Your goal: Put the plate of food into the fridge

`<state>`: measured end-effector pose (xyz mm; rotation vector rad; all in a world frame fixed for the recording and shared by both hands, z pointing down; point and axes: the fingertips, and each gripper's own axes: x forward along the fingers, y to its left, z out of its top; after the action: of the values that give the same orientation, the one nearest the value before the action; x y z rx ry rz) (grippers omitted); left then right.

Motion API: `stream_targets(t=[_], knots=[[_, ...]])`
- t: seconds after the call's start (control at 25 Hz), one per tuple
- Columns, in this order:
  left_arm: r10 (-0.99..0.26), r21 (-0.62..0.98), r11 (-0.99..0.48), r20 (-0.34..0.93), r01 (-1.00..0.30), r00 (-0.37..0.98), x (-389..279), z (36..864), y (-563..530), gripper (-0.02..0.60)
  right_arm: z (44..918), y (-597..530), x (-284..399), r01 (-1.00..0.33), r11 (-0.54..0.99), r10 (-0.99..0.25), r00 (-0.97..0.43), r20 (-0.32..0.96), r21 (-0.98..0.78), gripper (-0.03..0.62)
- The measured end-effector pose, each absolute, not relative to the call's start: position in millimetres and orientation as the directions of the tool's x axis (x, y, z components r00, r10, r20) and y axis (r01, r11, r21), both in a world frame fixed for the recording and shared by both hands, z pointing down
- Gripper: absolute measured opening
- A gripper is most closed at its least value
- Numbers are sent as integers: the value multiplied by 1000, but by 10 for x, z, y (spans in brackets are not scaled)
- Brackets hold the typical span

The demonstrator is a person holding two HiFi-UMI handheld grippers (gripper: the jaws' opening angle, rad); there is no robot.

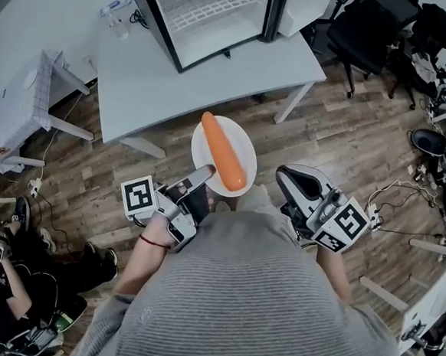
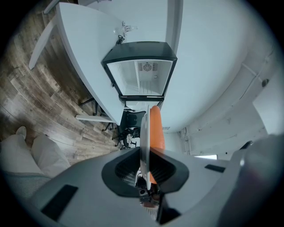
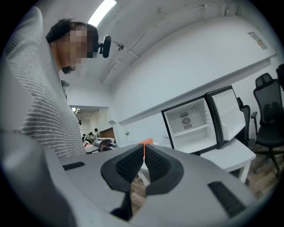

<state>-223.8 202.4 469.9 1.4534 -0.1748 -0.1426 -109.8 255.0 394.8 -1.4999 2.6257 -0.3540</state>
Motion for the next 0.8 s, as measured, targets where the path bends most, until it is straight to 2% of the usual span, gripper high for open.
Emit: stream_targets(t=[0.36,0.8], knots=[[-209,993,119,40,-15,977,-1964,4756,1800,49,4009,2236,-677,-833,487,-856,-515,49,-261,14],[-274,994,108,48,-19,960,-1337,4646,850,49,3963,1196,-91,-790,553,-812,-583,43,-265,14]])
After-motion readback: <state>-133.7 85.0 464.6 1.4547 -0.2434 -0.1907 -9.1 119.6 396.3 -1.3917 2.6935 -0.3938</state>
